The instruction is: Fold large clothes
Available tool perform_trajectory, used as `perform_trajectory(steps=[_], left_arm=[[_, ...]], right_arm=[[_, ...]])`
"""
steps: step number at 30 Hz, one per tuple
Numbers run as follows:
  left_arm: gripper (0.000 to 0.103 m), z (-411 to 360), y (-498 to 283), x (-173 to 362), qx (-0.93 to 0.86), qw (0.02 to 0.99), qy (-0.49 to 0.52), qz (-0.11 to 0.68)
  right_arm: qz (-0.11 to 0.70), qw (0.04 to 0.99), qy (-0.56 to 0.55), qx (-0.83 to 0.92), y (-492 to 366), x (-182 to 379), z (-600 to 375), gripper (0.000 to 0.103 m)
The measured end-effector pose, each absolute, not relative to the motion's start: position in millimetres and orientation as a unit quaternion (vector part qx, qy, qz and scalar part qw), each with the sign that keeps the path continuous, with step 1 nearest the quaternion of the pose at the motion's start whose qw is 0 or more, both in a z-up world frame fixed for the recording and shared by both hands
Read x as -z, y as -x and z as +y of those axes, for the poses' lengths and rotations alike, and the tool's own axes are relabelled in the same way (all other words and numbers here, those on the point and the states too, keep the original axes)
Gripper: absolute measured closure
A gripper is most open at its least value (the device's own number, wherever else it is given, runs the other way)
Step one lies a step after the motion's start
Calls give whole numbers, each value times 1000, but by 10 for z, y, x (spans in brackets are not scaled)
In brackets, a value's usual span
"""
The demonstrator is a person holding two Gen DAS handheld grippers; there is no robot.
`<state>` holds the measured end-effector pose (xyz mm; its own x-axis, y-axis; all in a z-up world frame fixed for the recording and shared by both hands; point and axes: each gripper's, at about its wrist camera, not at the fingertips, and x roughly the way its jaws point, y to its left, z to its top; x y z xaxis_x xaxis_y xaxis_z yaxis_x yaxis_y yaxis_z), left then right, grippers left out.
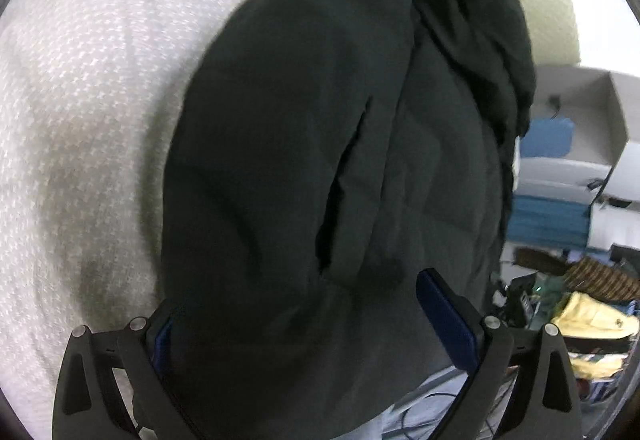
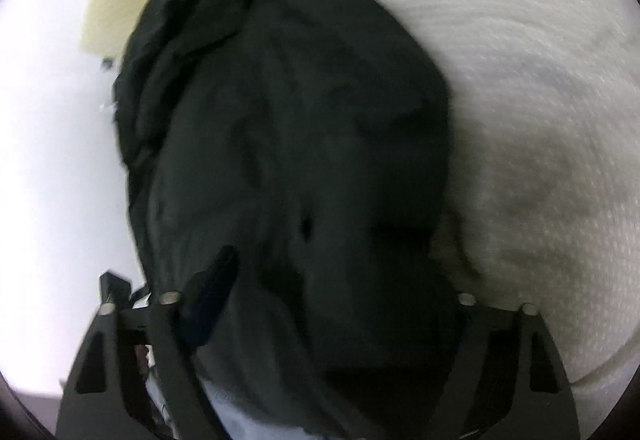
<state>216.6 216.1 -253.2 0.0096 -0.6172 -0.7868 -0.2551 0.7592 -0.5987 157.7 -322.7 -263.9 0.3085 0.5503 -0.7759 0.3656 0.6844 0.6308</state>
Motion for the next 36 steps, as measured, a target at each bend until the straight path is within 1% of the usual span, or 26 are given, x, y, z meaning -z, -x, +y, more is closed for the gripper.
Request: perform_trajectory(steps=[2, 4, 6, 8, 9, 10, 12, 13, 14, 15, 16, 17, 19, 22, 28, 32, 36], left_arm=[[4, 2095, -2193, 2532, 141, 635, 307, 695], [11, 1999, -2205, 2510, 146, 635, 287, 702], [17, 1896, -2199, 2464, 158, 637, 267, 706], [17, 1726, -2188, 2393, 183, 635, 240, 711], [22, 1663, -2176, 2346, 191, 637, 230, 710], [33, 1586, -2163, 2297, 191, 644, 219, 707], [44, 1495, -2140, 2216, 196, 653, 205, 703], [54, 1447, -2148, 2152, 196, 659, 202, 698], [60, 1424, -2139, 2110, 189, 666, 203, 692], [70, 1422, -2128, 2066, 184, 672, 205, 687], [79, 1487, -2106, 2040, 182, 677, 206, 682], [83, 1559, -2084, 2011, 180, 684, 209, 675], [90, 1621, -2057, 1884, 179, 701, 221, 654], [94, 1718, -2017, 1581, 193, 731, 239, 609], [96, 1796, -1918, 1081, 198, 752, 267, 570], [97, 2144, -1776, 732, 205, 767, 293, 534], [97, 2307, -1586, 370, 220, 780, 299, 503]], right_arm=[[580, 709, -395, -68, -1549, 2660, -3232, 23], [577, 710, -396, -74, -1531, 2653, -3232, 23], [574, 711, -398, -85, -1530, 2653, -3262, 23], [568, 717, -390, -107, -1531, 2596, -3225, 28], [561, 723, -384, -121, -1531, 2545, -3190, 30], [557, 726, -382, -128, -1566, 2483, -3142, 32], [543, 737, -376, -143, -1559, 2385, -3115, 39], [538, 742, -373, -147, -1552, 2347, -3100, 49], [533, 747, -370, -146, -1540, 2320, -3105, 63], [528, 750, -371, -142, -1525, 2300, -3127, 72], [522, 752, -375, -141, -1510, 2283, -3148, 83], [516, 755, -378, -143, -1499, 2259, -3159, 88], [504, 763, -375, -152, -1470, 2173, -3183, 91], [484, 772, -373, -171, -1472, 2054, -3154, 94], [438, 783, -393, -200, -1345, 1732, -3250, 96], [391, 807, -385, -219, -1129, 1346, -3373, 96], [372, 817, -368, -242, -911, 1047, -3421, 96]])
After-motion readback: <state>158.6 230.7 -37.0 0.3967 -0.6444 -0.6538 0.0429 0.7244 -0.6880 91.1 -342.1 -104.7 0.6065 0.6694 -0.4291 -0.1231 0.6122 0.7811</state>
